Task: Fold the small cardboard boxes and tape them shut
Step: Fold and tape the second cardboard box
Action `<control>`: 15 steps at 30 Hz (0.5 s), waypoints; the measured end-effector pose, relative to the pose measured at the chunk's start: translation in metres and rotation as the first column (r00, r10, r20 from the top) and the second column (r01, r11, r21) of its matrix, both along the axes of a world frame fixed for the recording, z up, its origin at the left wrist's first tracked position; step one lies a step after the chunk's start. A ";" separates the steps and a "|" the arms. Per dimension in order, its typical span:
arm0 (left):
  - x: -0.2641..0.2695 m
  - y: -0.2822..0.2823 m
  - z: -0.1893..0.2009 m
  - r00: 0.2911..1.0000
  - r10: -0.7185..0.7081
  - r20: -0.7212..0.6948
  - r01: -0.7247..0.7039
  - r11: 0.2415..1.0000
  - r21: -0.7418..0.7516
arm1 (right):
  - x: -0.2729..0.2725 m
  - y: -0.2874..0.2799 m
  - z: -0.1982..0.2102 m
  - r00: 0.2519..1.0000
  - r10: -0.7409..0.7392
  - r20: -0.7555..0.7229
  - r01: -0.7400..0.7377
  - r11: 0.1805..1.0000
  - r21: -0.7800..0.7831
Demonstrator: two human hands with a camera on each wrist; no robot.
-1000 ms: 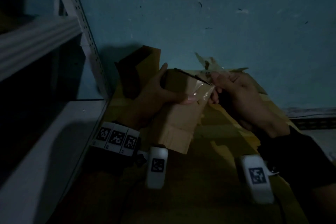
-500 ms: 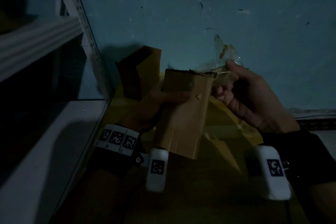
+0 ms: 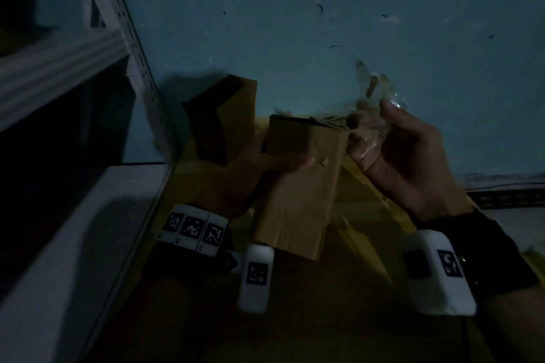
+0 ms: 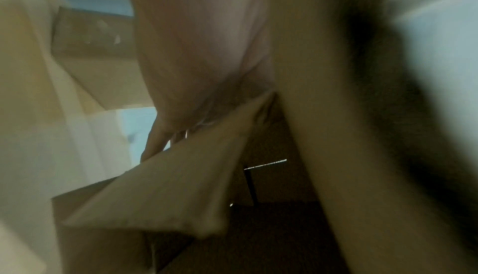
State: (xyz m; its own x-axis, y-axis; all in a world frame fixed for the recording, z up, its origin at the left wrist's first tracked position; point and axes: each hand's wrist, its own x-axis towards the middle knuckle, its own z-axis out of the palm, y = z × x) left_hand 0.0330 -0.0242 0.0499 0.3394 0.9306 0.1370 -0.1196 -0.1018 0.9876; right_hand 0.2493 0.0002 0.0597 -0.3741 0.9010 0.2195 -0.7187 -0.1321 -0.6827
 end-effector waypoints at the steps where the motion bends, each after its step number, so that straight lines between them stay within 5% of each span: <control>1: -0.001 0.001 -0.001 1.000 -0.004 -0.008 0.004 1.000 0.007 | 0.000 0.000 -0.001 1.000 0.008 0.000 -0.008 1.000 -0.006; 9: -0.005 0.001 0.003 0.996 -0.009 -0.091 0.016 0.996 0.082 | 0.001 0.008 -0.008 0.995 0.016 -0.103 -0.033 0.986 -0.164; 15: -0.007 0.005 -0.001 0.984 0.025 -0.176 -0.007 0.995 0.100 | 0.002 0.007 -0.005 0.996 0.003 -0.085 -0.015 0.991 -0.135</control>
State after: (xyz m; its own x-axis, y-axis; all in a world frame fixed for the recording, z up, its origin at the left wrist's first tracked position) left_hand 0.0260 -0.0193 0.0488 0.3514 0.9210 0.1680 0.0583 -0.2006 0.9779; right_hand 0.2510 0.0068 0.0544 -0.3677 0.9212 0.1271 -0.7715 -0.2259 -0.5947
